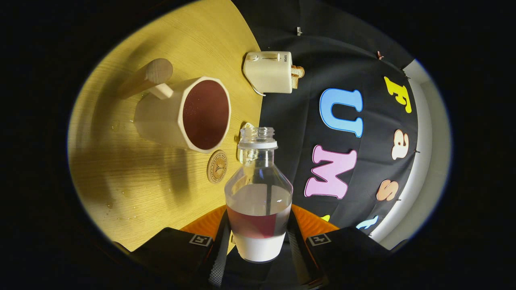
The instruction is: Take the bottle from table, then pour the juice into the cup, finally place the bottle on the coaster
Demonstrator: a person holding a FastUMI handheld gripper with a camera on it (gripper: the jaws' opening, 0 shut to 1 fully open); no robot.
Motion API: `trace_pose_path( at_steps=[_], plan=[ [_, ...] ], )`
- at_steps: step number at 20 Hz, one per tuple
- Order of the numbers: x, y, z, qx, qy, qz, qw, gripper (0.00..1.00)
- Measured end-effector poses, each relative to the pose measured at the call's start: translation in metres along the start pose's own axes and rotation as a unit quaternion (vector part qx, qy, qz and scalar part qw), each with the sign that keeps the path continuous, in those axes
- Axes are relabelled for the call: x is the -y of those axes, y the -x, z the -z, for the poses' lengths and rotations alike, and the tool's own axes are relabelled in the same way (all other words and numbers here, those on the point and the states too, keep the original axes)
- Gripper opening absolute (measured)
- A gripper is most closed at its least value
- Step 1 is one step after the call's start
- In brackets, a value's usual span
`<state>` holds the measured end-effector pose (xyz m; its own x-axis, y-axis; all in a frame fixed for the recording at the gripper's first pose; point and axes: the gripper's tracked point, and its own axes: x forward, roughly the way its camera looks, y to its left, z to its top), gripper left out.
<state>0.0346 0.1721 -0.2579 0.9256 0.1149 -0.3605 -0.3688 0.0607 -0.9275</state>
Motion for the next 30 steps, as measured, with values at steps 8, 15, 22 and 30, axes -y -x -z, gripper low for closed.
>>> trace_pose_path(
  at_steps=[8, 15, 22, 30],
  plan=[
    [-0.0001, -0.0024, -0.0018, 0.006, 0.031, 0.001, 0.999, 0.71],
    [-0.0015, -0.0065, -0.0016, 0.009, 0.056, -0.003, 0.998, 0.71],
    [0.0023, -0.006, -0.0021, 0.022, 0.089, 0.007, 0.996, 0.71],
    [0.0049, -0.0077, -0.0057, 0.031, 0.109, 0.014, 0.993, 0.71]
  ],
)
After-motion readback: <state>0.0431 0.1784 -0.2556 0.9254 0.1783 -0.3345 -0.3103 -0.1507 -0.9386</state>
